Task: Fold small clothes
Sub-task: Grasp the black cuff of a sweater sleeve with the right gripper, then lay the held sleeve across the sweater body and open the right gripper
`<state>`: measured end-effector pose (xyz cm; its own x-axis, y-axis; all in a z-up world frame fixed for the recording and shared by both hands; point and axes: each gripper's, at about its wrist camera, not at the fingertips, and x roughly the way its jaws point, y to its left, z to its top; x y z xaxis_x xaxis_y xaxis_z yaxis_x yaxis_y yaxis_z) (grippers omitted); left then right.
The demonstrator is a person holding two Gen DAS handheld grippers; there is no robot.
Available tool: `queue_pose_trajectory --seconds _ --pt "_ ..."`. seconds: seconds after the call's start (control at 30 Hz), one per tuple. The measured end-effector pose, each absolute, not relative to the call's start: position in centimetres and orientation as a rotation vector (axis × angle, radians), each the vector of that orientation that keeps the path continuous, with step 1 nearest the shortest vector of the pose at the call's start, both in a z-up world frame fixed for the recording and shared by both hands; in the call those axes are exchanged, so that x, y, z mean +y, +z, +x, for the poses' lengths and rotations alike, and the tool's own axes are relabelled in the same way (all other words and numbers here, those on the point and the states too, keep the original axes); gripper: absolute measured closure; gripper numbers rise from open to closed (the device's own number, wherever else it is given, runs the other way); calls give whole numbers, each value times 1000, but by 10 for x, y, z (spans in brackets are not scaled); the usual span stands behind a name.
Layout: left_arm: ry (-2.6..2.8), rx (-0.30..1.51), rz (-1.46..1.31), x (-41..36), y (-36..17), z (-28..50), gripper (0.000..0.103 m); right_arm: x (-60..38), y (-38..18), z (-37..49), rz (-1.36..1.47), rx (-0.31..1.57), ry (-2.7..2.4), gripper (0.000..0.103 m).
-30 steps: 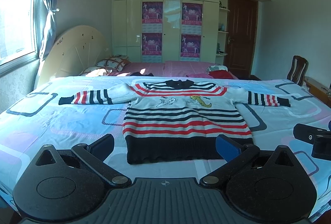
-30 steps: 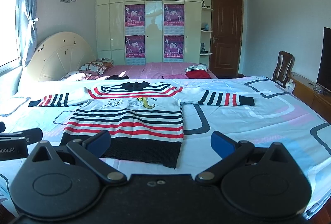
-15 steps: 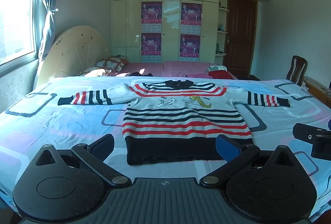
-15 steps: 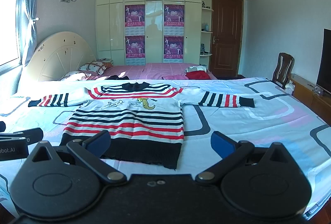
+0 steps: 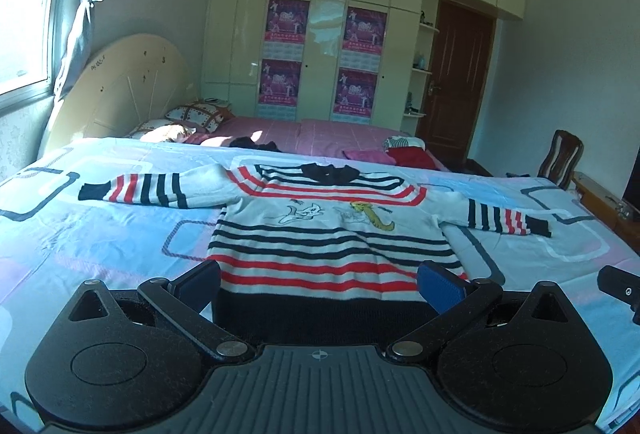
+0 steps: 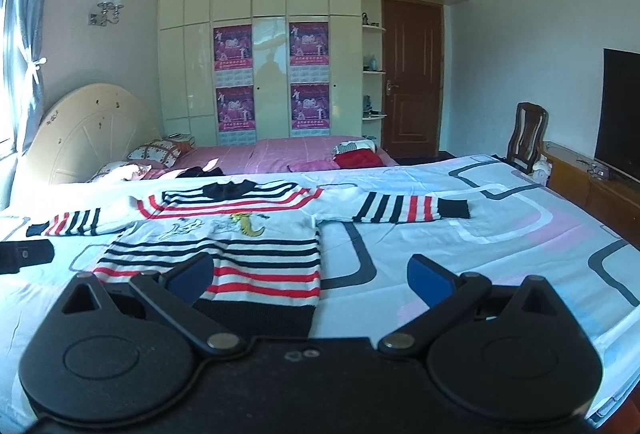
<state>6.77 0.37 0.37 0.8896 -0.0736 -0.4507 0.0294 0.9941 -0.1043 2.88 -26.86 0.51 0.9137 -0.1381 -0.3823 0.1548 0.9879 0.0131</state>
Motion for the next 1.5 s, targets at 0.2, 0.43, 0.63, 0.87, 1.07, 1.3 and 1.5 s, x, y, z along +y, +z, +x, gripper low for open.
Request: queue_pose_trajectory --seconds 0.2,0.43,0.63,0.87,1.07,1.3,1.5 --pt "-3 457 -77 -10 -8 150 0 -340 -9 111 177 386 -202 1" --pt "57 463 -114 -32 -31 252 0 -449 -53 233 346 429 -275 39" --pt "166 526 -65 -57 -60 337 0 -540 -110 325 520 473 -333 53" --pt "236 594 -47 -77 -87 401 0 -604 -174 383 736 552 -374 54" --pt "240 632 -34 -87 -103 423 0 -618 -184 397 794 492 -339 56" --pt "238 655 -38 -76 -112 430 0 -626 -186 394 861 417 -275 55" --pt "227 648 -38 -52 -112 438 0 -626 -183 403 841 454 -363 94"
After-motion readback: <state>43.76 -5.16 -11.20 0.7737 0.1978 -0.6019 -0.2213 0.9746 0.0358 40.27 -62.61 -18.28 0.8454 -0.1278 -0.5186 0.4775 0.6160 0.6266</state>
